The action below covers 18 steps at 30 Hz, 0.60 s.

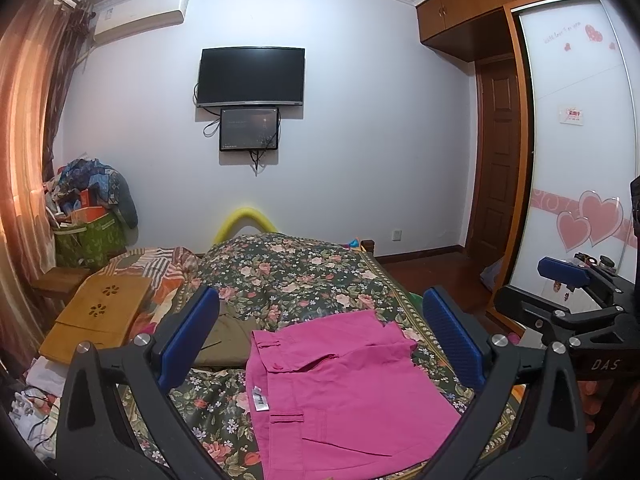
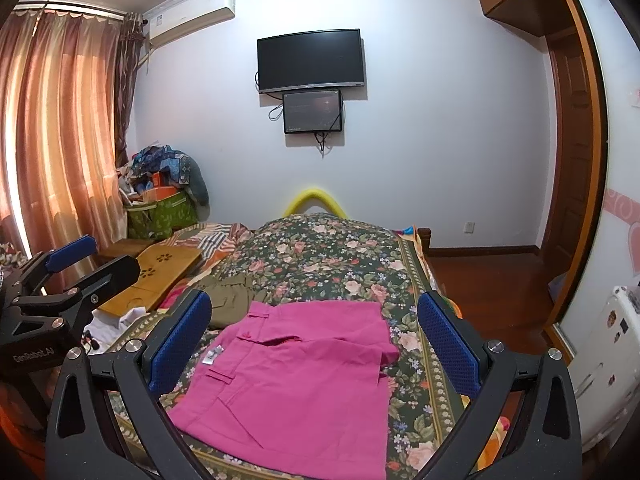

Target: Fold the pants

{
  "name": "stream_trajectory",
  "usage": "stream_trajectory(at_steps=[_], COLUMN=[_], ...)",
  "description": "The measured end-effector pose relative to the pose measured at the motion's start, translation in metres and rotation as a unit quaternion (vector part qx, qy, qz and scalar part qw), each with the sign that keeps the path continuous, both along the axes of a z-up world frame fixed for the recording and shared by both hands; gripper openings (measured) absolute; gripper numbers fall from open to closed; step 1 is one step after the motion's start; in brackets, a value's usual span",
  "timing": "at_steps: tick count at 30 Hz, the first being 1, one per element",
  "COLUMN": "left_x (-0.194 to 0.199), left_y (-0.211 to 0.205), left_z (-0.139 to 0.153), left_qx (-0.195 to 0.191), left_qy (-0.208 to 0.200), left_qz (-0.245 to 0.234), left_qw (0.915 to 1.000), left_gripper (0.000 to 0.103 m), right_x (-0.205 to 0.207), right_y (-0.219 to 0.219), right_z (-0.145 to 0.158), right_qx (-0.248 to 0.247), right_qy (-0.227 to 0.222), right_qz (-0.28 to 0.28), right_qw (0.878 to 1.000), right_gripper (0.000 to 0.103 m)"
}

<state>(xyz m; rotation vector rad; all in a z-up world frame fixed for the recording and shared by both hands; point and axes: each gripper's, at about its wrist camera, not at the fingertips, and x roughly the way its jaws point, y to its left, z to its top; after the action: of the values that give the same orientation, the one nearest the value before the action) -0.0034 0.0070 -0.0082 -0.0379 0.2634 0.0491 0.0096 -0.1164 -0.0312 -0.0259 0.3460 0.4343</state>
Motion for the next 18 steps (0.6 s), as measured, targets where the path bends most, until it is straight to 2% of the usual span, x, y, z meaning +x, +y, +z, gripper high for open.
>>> stream_trajectory(at_steps=[18], left_x=[0.0025], left_y=[0.0007], left_z=[0.0008], left_qx=[-0.002], left_qy=[0.005], left_qz=[-0.002], left_qw=[1.0], left_gripper=[0.103], right_x=[0.0005], right_y=[0.001], right_z=[-0.0013], right_qx=[-0.001], right_qy=[0.0], right_qz=[-0.001], right_qw=[1.0], right_gripper=[0.103])
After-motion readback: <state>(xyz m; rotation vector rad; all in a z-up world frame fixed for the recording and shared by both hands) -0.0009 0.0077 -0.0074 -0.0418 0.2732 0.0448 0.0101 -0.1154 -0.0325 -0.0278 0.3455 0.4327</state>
